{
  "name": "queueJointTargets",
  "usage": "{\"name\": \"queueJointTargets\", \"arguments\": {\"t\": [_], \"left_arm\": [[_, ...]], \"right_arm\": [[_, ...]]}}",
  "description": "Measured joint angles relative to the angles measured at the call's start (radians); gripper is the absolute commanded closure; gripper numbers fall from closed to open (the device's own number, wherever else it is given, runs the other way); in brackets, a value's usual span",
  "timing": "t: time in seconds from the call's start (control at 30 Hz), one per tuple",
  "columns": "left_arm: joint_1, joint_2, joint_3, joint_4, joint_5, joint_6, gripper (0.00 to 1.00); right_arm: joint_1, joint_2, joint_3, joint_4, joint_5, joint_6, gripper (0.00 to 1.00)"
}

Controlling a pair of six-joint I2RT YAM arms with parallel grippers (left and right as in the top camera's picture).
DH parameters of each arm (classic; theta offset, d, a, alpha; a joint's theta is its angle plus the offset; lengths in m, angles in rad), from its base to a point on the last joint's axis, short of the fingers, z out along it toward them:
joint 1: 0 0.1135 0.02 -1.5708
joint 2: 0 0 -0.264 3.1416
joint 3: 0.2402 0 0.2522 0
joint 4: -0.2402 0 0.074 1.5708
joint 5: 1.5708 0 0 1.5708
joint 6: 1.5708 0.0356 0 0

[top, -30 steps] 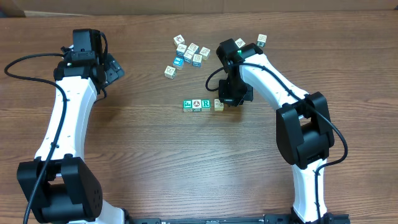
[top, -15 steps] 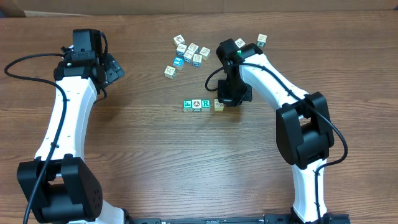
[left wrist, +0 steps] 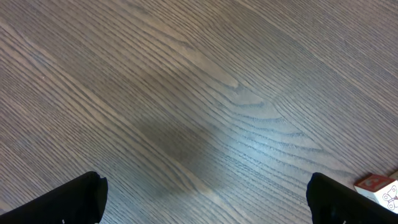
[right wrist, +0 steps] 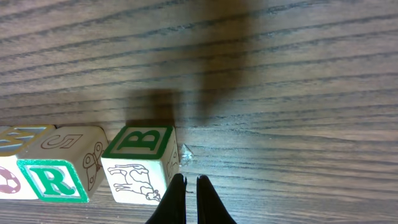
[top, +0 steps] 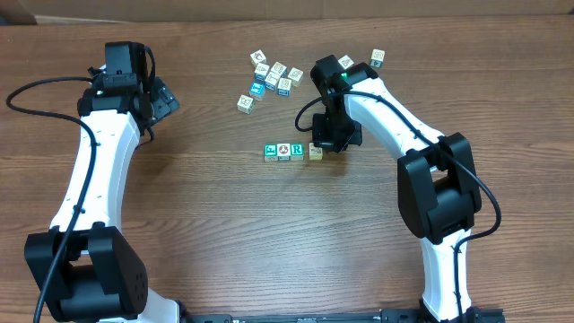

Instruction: Form a horizontal line

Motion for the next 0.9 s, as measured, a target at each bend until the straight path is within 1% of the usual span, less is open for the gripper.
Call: {"name": "queueJointTargets", "arguments": {"t": [0.9], "left_arm": [[0.0, 0.0, 0.0, 0.0, 0.0, 0.0, 0.01]], "right_arm": [[0.021, 0.0, 0.0, 0.005, -0.009, 0.0, 0.96]]}}
